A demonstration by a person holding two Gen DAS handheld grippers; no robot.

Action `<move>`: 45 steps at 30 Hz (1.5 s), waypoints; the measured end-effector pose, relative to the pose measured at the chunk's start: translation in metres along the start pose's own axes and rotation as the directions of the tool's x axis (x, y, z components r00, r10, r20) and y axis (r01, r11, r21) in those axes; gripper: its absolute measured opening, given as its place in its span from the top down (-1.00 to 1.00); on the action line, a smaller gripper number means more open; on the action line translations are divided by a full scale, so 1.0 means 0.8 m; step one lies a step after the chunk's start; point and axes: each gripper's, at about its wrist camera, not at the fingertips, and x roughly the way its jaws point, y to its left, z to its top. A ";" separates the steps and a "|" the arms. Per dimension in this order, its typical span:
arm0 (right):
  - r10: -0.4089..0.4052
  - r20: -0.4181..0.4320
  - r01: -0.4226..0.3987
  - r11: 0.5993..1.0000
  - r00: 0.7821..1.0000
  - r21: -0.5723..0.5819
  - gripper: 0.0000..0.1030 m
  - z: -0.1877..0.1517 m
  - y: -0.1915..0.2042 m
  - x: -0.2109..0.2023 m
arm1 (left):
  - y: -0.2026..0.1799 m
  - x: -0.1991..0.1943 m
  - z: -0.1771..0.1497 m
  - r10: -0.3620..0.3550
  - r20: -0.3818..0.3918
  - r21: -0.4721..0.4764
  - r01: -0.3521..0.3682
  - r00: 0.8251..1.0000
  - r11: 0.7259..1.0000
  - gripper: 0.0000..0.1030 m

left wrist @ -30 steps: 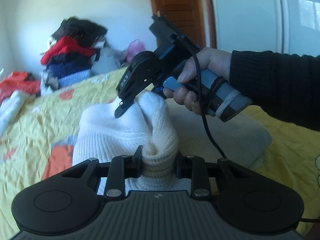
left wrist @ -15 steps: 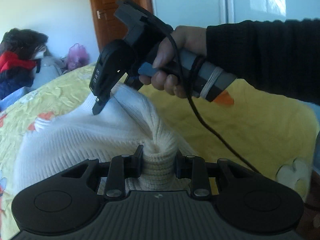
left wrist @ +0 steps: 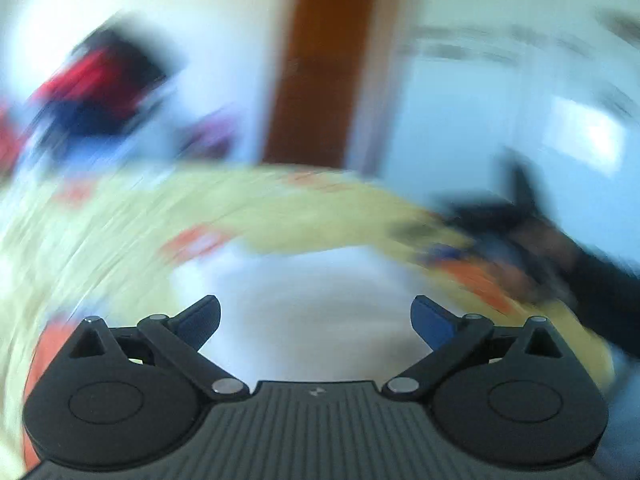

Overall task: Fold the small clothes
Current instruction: 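Grasp the folded sweater with both grippers, fold it over, then open both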

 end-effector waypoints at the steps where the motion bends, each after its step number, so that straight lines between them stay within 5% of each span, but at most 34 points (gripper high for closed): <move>1: -0.008 -0.031 0.008 1.000 0.999 -0.007 -0.86 -0.005 0.001 0.010 | 0.037 0.015 0.002 -0.008 -0.038 -0.150 0.002 0.999 0.989 -0.98; 2: -0.002 -0.060 0.002 1.000 0.998 -0.005 -0.85 -0.011 0.003 0.020 | 0.075 0.031 0.000 -0.065 -0.064 -0.325 0.041 0.996 0.945 -0.98; 5: 0.060 -0.123 -0.057 0.998 0.991 0.027 -0.85 -0.022 0.003 0.045 | 0.145 0.083 -0.023 -0.225 -0.088 -0.669 0.110 0.970 0.735 -0.98; 6: 0.080 -0.146 -0.073 0.996 0.986 0.047 -0.85 -0.024 0.001 0.054 | 0.153 0.098 -0.027 -0.243 -0.098 -0.707 0.104 0.965 0.699 -0.98; 8: 0.117 -0.143 -0.109 0.992 0.983 0.063 -0.94 -0.029 0.002 0.060 | 0.153 0.128 -0.034 -0.294 -0.133 -0.734 0.105 0.947 0.671 -0.97; 10: 0.128 -0.143 -0.121 0.991 0.981 0.060 -0.78 -0.033 0.013 0.055 | 0.138 0.141 -0.027 -0.326 -0.159 -0.685 0.134 0.932 0.716 -0.92; 11: 0.120 -0.150 -0.113 0.992 0.981 0.053 -0.44 -0.034 0.019 0.056 | 0.131 0.148 -0.026 -0.348 -0.184 -0.678 0.137 0.919 0.722 -0.78; 12: 0.121 -0.162 -0.115 0.992 0.979 0.043 -0.28 -0.035 0.024 0.057 | 0.119 0.152 -0.024 -0.331 -0.221 -0.651 0.114 0.917 0.751 -0.50; 14: 0.111 -0.139 -0.111 0.994 0.984 0.002 -0.07 -0.038 0.036 0.052 | 0.110 0.152 -0.014 -0.269 -0.245 -0.584 0.080 0.931 0.808 -0.26; 16: 0.102 -0.116 -0.102 0.995 0.988 0.009 0.06 -0.037 0.047 0.043 | 0.111 0.145 -0.011 -0.278 -0.239 -0.596 0.086 0.930 0.799 0.03; 18: 0.120 -0.096 -0.121 0.993 0.988 -0.008 0.09 -0.037 0.061 0.037 | 0.118 0.132 -0.004 -0.284 -0.244 -0.593 0.089 0.927 0.800 0.07; 22: 0.212 -0.062 -0.213 0.977 0.975 -0.007 0.11 -0.027 0.100 0.038 | 0.131 0.119 0.042 -0.226 -0.236 -0.525 0.072 0.945 0.848 0.08; 27: 0.270 -0.057 -0.268 0.963 0.961 0.043 0.12 0.008 0.132 0.100 | 0.178 0.104 0.104 -0.089 -0.232 -0.437 -0.022 0.969 0.899 0.06; 31: 0.188 -0.080 -0.185 0.982 0.979 0.043 0.01 0.015 0.137 0.167 | 0.213 0.139 0.096 0.005 -0.329 -0.401 -0.144 0.944 0.905 -0.10; 32: 0.142 -0.081 -0.137 0.989 0.987 0.058 -0.22 0.012 0.134 0.177 | 0.218 0.141 0.086 0.020 -0.344 -0.414 -0.171 0.939 0.894 -0.17; 34: 0.121 -0.051 -0.117 0.989 0.991 0.086 -0.38 0.005 0.127 0.173 | 0.227 0.116 0.073 0.002 -0.284 -0.487 -0.146 0.959 0.861 -0.20; 39: 0.139 0.107 -0.143 0.989 0.985 0.031 -0.33 -0.010 0.129 0.078 | 0.218 0.029 0.038 -0.043 -0.142 -0.501 -0.034 0.989 0.865 -0.38; 43: 0.284 0.011 -0.284 0.959 0.959 0.000 -0.07 0.000 0.147 0.062 | 0.195 0.011 0.026 -0.077 -0.140 -0.450 0.006 0.987 0.893 -0.50; 45: 0.277 -0.056 -0.279 0.960 0.959 -0.018 -0.01 0.005 0.159 0.081 | 0.187 0.017 0.025 -0.053 -0.150 -0.403 -0.012 0.987 0.915 -0.55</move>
